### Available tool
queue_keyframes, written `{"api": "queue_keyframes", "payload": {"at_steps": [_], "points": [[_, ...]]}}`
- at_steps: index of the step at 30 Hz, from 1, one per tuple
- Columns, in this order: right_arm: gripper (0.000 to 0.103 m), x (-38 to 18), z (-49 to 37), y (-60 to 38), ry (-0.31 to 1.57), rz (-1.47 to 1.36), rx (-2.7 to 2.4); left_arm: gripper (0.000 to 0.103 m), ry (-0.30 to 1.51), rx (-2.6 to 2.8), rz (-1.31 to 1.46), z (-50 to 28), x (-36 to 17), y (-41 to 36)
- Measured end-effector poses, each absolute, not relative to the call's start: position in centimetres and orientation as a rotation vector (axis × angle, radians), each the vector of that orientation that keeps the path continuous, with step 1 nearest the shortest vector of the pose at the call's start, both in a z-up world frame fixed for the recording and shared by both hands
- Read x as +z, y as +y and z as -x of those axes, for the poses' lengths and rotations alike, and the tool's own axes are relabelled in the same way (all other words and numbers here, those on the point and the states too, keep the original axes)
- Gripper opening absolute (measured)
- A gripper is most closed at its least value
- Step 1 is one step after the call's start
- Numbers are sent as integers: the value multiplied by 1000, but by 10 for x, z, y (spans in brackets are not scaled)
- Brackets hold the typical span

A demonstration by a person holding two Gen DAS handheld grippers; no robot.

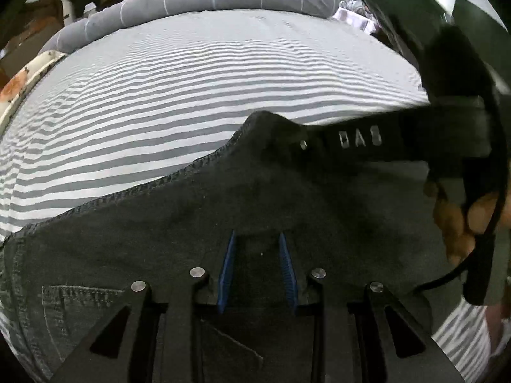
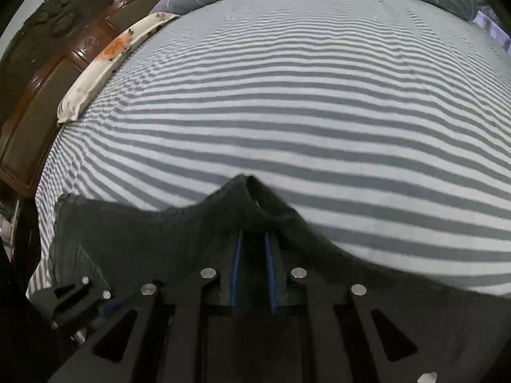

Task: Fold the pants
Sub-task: 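Grasp the folded edge of the pants with both grippers side by side, then open both grippers and release the pants flat on the bed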

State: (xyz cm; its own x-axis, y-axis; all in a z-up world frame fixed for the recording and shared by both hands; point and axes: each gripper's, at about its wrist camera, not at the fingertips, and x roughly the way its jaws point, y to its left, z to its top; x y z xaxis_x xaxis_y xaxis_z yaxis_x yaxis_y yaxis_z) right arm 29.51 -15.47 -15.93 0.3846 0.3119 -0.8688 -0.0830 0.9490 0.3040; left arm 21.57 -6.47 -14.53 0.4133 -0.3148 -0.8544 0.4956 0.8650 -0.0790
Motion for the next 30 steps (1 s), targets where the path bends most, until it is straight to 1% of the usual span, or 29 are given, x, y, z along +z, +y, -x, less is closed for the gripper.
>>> {"api": "queue_keyframes", "payload": {"at_steps": [4,5,7,10,11,12,14,15,18,19,22,25,30], "points": [[12,-157,-296,-159,1142,-268,258,38,1003,-505,-176,-228,-151,-65],[17,-153,-293,-164,1132,-305,259,38,999,-504,-177,-229,-151,-65],[18,-141,-282,-174,1096,-350,252,38,996,-498,-180,-230,-151,-66],[20,-121,-250,-201,1034,-408,235,39,976,-480,-192,-227,-152,-71],[23,-116,-236,-213,1020,-432,221,39,969,-476,-198,-227,-153,-75],[24,-113,-221,-226,1008,-457,207,40,961,-471,-206,-226,-153,-77],[25,-108,-192,-254,987,-487,160,41,947,-463,-217,-226,-153,-77],[25,-107,-177,-268,978,-502,135,44,940,-458,-218,-226,-154,-79],[26,-107,-126,-322,957,-560,29,60,910,-407,-242,-218,-155,-76],[26,-110,-104,-346,948,-588,-23,62,910,-388,-247,-217,-155,-75],[26,-117,-62,-396,930,-644,-132,62,920,-356,-267,-209,-149,-76],[26,-124,-23,-444,920,-669,-215,62,930,-363,-252,-185,-141,-67],[26,-137,15,-504,929,-695,-277,62,952,-434,-227,-143,-128,-86]]}}
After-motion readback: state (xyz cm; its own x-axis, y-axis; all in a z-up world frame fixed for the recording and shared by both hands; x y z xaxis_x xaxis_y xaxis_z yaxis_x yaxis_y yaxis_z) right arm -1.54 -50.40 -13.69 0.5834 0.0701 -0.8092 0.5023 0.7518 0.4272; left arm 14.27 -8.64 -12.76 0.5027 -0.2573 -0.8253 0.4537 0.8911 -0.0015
